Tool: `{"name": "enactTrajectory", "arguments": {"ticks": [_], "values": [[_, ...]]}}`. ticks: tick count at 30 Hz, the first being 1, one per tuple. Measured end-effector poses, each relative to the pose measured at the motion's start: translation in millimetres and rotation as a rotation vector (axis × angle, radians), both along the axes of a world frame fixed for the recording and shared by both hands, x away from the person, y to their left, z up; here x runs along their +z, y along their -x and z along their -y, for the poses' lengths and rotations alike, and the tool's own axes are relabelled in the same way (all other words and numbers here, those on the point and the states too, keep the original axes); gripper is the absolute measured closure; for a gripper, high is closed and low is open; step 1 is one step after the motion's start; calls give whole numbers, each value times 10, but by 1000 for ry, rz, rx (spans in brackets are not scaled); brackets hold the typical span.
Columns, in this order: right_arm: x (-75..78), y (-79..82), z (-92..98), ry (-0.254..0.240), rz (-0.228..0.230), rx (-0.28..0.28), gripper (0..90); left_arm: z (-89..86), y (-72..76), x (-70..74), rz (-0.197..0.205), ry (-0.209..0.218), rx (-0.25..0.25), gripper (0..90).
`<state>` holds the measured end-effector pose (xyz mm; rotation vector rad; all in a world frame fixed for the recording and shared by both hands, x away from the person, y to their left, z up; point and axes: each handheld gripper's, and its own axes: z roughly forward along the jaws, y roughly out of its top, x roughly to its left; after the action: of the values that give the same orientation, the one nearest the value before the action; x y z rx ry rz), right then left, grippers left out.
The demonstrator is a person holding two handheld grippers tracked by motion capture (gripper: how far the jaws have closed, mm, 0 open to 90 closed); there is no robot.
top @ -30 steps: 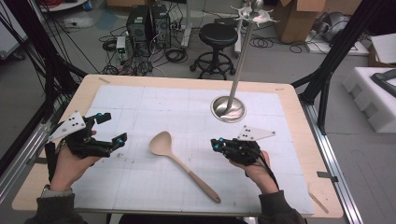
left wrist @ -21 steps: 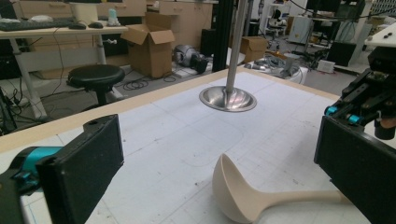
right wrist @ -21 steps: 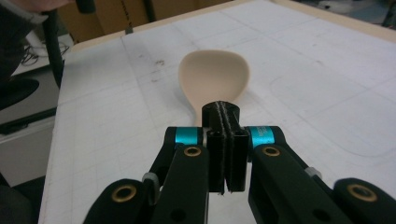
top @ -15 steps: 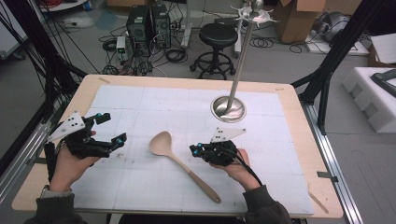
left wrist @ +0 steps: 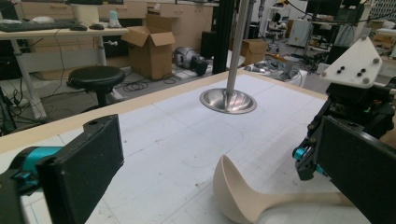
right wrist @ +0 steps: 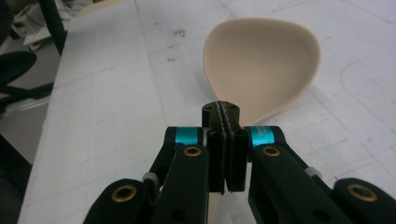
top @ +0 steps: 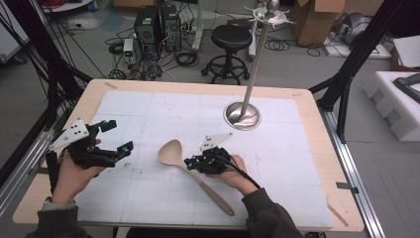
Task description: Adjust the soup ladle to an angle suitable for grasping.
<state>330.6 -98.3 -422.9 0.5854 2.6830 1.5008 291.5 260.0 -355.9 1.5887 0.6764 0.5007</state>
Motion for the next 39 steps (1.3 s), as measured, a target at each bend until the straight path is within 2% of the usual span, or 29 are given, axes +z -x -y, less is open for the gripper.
{"name": "enactTrajectory", "arguments": {"ticks": [8,9,15,18,23,30,36,39], "values": [[-69,-52,-165,41,-25,35,894,-7,3,0,-1,3,0,18],[-89,-58,-211,65,-18,42,893,-9,3,1,-1,2,-1,18],[-112,-93,-309,97,-28,51,894,-14,6,2,-1,4,0,18],[-134,-107,-377,129,-36,57,894,-24,7,0,-2,7,1,18],[-171,-114,-411,161,-32,60,895,-30,9,-1,-2,5,1,18],[-174,-128,-423,165,-45,58,896,-24,5,-4,-5,5,0,18],[-190,-117,-496,229,-27,63,900,-24,3,-4,-4,4,-2,18],[-186,-123,-494,232,-32,56,900,-29,7,-2,-5,6,0,18]]}}
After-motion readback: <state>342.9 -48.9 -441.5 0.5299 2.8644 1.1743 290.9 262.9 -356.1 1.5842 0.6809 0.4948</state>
